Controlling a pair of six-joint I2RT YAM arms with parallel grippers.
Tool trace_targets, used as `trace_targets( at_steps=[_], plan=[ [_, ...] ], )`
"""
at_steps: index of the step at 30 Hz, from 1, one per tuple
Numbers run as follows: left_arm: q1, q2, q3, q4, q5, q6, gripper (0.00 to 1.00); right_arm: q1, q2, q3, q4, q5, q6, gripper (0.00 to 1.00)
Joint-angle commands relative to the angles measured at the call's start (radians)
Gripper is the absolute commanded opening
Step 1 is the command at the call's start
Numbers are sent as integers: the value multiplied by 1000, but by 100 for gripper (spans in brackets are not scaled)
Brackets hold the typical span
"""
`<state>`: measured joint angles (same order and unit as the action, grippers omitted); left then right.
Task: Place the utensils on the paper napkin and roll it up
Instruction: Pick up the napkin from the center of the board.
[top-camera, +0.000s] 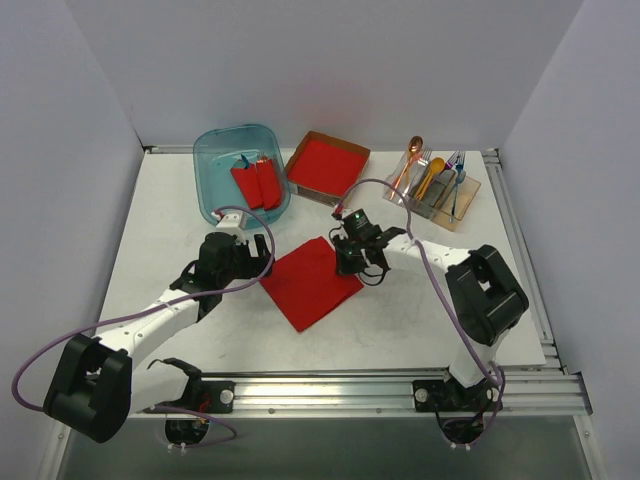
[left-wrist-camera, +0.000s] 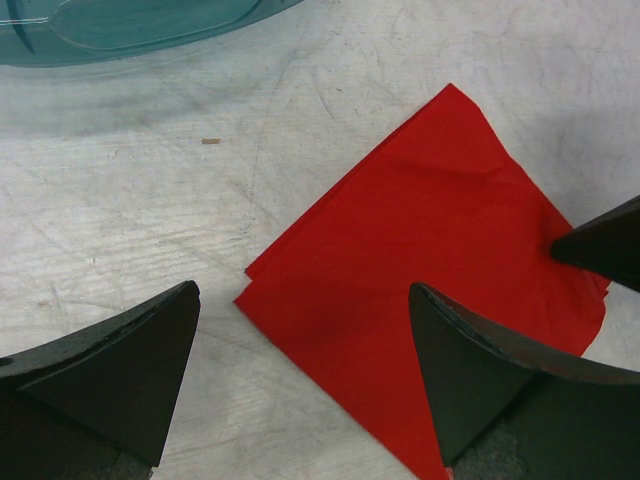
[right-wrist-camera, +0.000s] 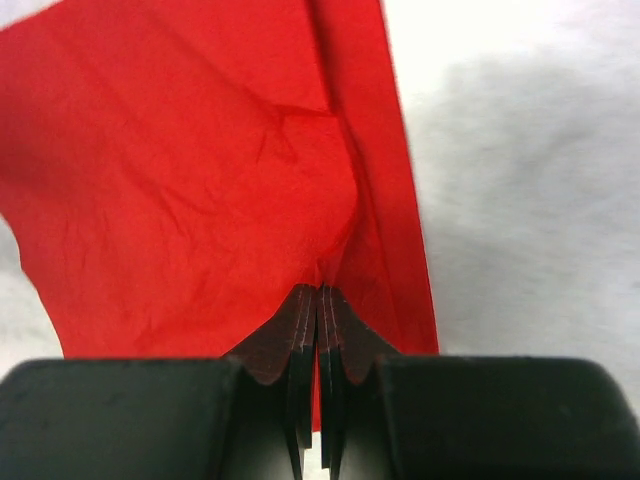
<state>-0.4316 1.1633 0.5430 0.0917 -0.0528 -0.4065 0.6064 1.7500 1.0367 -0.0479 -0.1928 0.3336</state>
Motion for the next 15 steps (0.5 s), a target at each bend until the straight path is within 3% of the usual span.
trace_targets(
  at_steps=[1,10,12,13,15],
  plan=[
    [-4,-14,44,39,-15,8,95,68,-44,22,2,-17,54,3],
    [-4,-7,44,37,-18,0,95,110,-30,9,19,3,94,10],
    [-4,-7,44,37,-18,0,95,110,-33,13,14,4,93,28],
    [-4,-7,43,37,-18,0,95,112,-37,11,13,6,90,43],
    [-4,-7,44,39,-18,0,95,110,-40,8,11,25,90,47]
  ],
)
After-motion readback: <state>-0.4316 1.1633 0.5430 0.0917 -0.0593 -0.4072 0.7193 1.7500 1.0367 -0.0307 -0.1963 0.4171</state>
